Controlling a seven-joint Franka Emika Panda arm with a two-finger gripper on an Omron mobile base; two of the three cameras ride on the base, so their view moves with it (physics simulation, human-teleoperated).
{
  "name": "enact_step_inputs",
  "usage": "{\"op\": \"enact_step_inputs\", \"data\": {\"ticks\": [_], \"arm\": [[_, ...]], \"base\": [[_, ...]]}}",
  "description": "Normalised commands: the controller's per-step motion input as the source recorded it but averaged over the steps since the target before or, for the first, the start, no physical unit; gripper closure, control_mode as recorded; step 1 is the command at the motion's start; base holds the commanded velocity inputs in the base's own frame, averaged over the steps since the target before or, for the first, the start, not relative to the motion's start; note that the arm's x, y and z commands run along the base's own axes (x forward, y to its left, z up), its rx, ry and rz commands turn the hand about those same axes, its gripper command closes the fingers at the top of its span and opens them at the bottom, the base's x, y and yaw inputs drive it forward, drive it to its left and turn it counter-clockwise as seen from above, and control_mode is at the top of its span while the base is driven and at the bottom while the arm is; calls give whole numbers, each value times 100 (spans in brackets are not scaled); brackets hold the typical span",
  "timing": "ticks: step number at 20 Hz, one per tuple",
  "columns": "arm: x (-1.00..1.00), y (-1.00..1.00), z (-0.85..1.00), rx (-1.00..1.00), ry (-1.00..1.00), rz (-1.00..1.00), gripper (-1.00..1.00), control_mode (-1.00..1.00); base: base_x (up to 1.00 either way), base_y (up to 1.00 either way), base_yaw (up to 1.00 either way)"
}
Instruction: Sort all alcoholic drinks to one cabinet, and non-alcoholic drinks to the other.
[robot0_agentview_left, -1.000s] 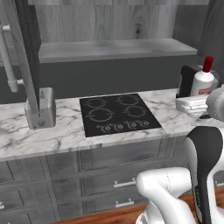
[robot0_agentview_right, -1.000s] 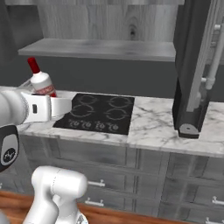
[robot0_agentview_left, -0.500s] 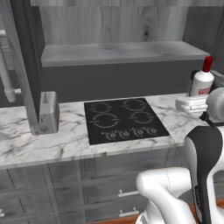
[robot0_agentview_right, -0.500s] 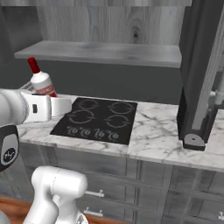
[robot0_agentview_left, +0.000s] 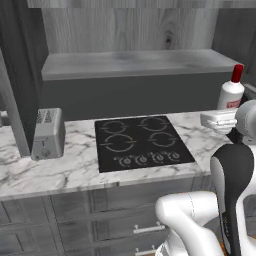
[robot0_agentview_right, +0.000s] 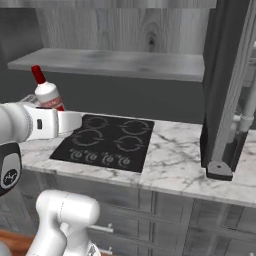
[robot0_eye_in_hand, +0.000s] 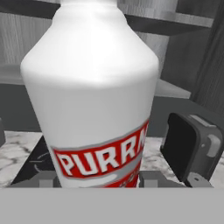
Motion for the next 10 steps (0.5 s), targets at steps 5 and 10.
{"op": "enact_step_inputs", "data": {"ticks": [5, 10], "arm": [[0, 0, 0, 0, 0, 0, 100, 100], [0, 0, 0, 0, 0, 0, 100, 100]], "base": [[37, -37, 0], [37, -31, 0]]}}
